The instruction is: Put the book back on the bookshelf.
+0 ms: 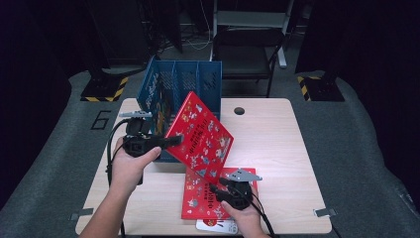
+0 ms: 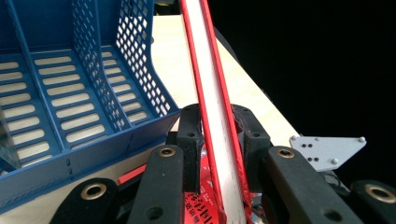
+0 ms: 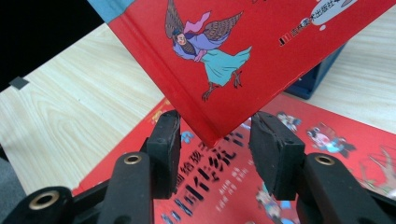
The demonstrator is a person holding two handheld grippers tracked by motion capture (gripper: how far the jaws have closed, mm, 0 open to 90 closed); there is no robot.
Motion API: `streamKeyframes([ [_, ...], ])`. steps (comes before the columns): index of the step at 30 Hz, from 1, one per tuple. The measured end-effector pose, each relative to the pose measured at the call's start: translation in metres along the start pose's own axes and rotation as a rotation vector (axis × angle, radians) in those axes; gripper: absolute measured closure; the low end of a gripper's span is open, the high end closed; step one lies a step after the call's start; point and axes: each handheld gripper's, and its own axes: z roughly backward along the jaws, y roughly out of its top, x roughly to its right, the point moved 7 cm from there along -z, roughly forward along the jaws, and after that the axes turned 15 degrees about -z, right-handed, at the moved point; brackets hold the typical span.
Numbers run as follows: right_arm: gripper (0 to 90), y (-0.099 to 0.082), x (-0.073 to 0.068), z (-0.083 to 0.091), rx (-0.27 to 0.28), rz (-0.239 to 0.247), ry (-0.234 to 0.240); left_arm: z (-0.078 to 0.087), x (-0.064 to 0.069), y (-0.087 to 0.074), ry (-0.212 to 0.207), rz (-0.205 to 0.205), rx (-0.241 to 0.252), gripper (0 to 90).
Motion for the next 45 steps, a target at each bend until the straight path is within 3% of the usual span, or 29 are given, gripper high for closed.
streamKeyframes([
  [14,54.6,0.001,-0.019,-0.018,0.031,-0.024,-0.010,0.007,-0.006,0.009,0.016,-0.014,0.000,77.0],
  [16,54.8,0.001,-0.022,-0.021,0.034,-0.021,-0.007,0.009,-0.007,0.011,0.019,-0.013,0.001,77.2],
  [17,54.8,0.002,-0.021,-0.022,0.045,0.010,-0.011,0.009,-0.008,0.011,0.022,-0.016,-0.001,77.3],
  [23,56.9,0.001,-0.031,-0.027,0.051,0.016,0.019,0.014,-0.008,0.018,0.043,-0.026,0.000,79.4],
  [33,56.8,0.004,-0.033,-0.029,0.069,-0.010,0.032,0.015,-0.010,0.022,0.044,-0.030,0.006,79.3],
  [45,56.8,0.012,-0.037,-0.027,0.107,0.001,0.050,0.022,-0.012,0.030,0.055,-0.015,0.008,79.4],
])
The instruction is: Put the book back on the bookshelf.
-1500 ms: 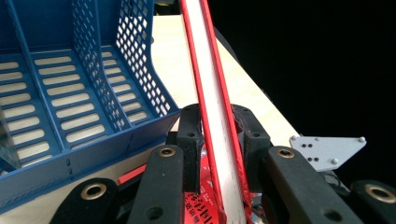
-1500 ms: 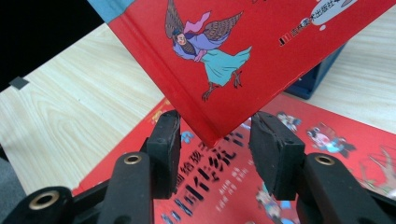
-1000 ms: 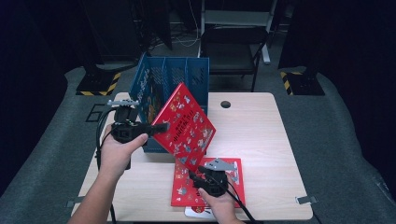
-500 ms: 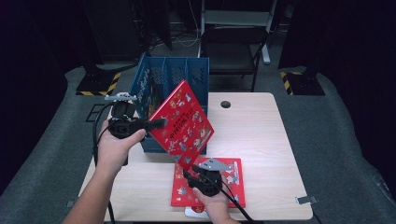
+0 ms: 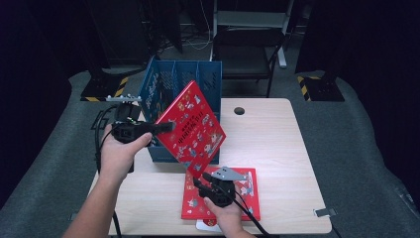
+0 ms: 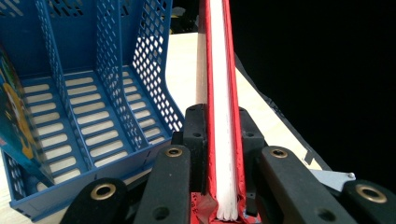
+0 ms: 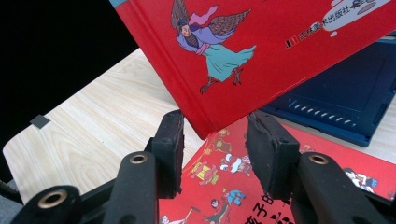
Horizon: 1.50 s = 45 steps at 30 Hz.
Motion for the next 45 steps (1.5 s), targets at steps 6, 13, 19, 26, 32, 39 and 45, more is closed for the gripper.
streamKeyframes([
  [6,56.8,0.003,-0.003,-0.001,0.004,-0.003,0.004,0.002,-0.002,0.004,0.002,0.006,0.003,79.4],
  [13,56.8,0.010,-0.005,0.000,0.005,0.003,0.008,0.005,-0.004,0.009,0.007,0.021,0.014,79.3],
  [19,56.8,0.014,-0.008,-0.003,0.002,0.007,0.013,0.008,-0.008,0.013,0.017,0.022,0.010,79.3],
  [26,56.7,0.018,-0.011,-0.006,0.004,0.014,0.016,0.011,-0.015,0.013,0.021,0.055,0.013,79.2],
  [32,56.8,0.021,-0.014,-0.010,0.004,0.029,0.018,0.015,-0.023,0.013,0.031,0.074,0.020,79.2],
  [39,56.7,0.024,-0.017,-0.015,0.001,0.033,0.019,0.019,-0.028,0.014,0.041,0.083,0.021,79.2],
  [45,56.7,0.026,-0.019,-0.018,0.005,0.041,0.023,0.021,-0.032,0.015,0.047,0.083,0.018,79.2],
])
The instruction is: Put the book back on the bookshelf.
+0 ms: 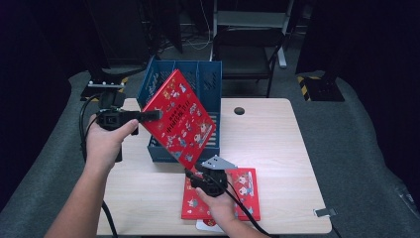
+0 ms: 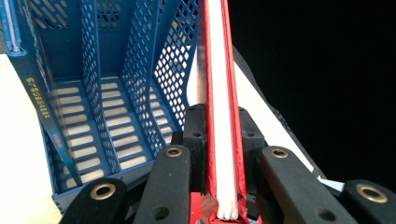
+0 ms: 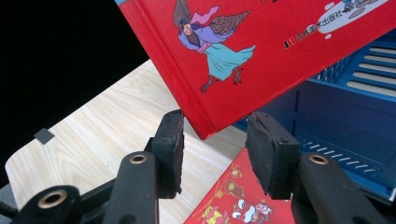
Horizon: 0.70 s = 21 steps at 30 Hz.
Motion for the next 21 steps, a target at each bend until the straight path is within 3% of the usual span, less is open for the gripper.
streamKeyframes([
  [8,56.7,0.005,-0.002,-0.004,0.003,0.007,0.001,0.002,-0.006,0.003,0.016,0.009,0.003,79.1],
  [12,56.7,0.008,-0.003,-0.007,0.007,0.009,0.003,0.003,-0.008,0.005,0.020,0.033,0.006,79.1],
  [21,56.7,0.014,-0.005,-0.014,0.008,0.008,0.004,0.004,-0.015,0.011,0.042,0.036,0.000,79.1],
])
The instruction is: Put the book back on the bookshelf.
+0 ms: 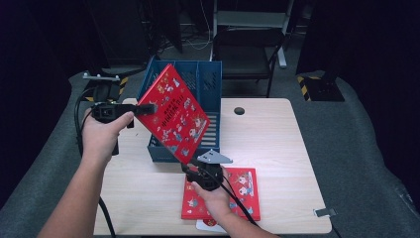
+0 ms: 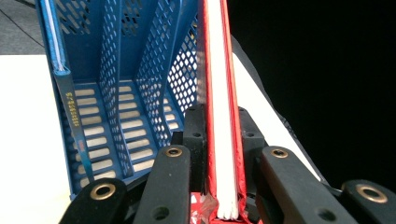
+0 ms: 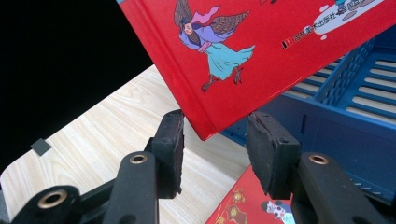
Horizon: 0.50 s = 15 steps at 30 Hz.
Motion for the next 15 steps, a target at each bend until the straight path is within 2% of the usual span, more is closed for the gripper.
streamKeyframes([
  [7,56.7,0.0050,-0.0010,-0.0035,0.003,0.011,0.001,0.0022,-0.0016,0.0043,0.013,0.021,0.001,79.2],
  [8,56.7,0.0056,-0.0016,-0.0043,0.005,0.010,0.002,0.0032,-0.0028,0.0049,0.014,0.012,-0.003,79.2],
  [9,56.7,0.0064,-0.0022,-0.0048,0.004,0.011,0.002,0.0032,-0.0024,0.0061,0.018,0.025,0.005,79.2],
  [10,56.7,0.0071,-0.0029,-0.0054,0.006,0.011,0.003,0.0042,-0.0040,0.0062,0.019,0.007,0.001,79.2],
  [12,56.7,0.0080,-0.0041,-0.0063,0.006,0.010,0.004,0.0053,-0.0036,0.0074,0.021,0.025,0.001,79.2],
  [15,56.7,0.0099,-0.0055,-0.0086,0.007,0.009,0.006,0.0066,-0.0048,0.0087,0.032,0.022,-0.001,79.2],
])
